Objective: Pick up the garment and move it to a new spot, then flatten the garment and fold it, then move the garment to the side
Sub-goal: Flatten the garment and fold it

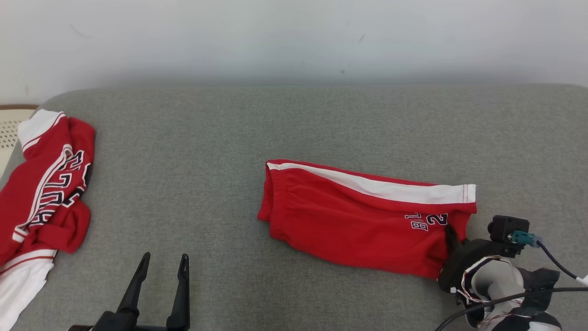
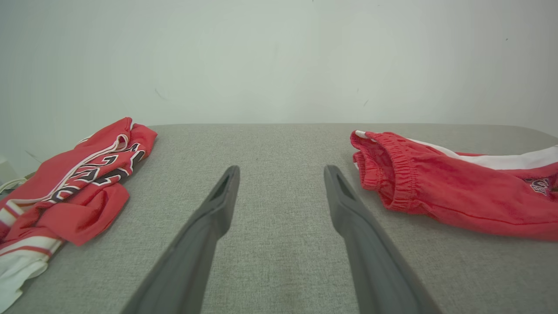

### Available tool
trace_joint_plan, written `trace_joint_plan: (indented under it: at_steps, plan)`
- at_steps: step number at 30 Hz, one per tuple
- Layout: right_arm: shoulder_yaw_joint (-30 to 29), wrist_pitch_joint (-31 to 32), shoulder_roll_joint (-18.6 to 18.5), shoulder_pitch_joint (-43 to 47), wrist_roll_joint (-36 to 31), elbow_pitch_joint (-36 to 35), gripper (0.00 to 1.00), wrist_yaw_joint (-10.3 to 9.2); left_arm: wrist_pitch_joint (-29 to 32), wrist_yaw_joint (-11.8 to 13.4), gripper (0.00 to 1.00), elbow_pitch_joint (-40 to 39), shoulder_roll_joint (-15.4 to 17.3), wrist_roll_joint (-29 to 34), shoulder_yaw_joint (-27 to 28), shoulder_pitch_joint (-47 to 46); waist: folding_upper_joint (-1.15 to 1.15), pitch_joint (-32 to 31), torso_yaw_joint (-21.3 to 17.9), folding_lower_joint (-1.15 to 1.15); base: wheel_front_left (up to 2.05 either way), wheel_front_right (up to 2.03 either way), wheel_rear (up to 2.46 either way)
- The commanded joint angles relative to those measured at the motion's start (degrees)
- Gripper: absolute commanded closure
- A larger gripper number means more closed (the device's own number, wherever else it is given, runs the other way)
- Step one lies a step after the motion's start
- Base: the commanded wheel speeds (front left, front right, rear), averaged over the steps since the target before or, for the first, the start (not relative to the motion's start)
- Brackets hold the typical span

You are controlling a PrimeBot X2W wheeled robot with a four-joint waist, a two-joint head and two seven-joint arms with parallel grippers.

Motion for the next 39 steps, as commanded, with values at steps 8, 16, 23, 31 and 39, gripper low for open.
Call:
trace_joint_plan:
  at_steps: [8, 16, 23, 31, 39]
  plan:
    - [2.92, -2.34, -4.89, 0.57, 5.27, -0.09, 1.00, -0.01, -0.15, -0.09, 0.00, 0.66, -0.05, -0.51, 0.71, 1.01, 0.00, -1.40, -2.95, 0.00, 0.00, 0.00, 0.00]
    - [5.97, -0.47, -8.81, 0.67, 12.16, -4.30, 1.00, 0.00, -0.15, -0.37, 0.00, 1.04, -0.12, -0.76, 0.88, 1.01, 0.00, -1.73, -5.21, 0.00, 0.00, 0.00, 0.00]
    - [10.56, 3.52, -8.76, 2.16, 23.32, -16.84, 1.00, 0.00, -0.15, -0.67, 0.00, 1.45, -0.16, -0.81, 0.70, 1.24, 0.00, -2.77, -5.30, 0.00, 0.00, 0.00, 0.00]
    - [16.55, 5.82, -9.24, 3.41, 30.55, -28.45, 1.00, 0.01, -0.15, -1.07, 0.00, 1.67, -0.19, -1.01, 0.64, 1.79, 0.00, -4.04, -3.33, 0.00, 0.00, 0.00, 0.00]
    - [20.30, 6.12, -7.74, 2.08, 32.56, -30.76, 1.00, 0.01, -0.15, -1.11, 0.00, 1.84, -0.23, -1.24, -0.08, 1.80, 0.00, -4.36, -1.24, 0.00, 0.00, 0.00, 0.00]
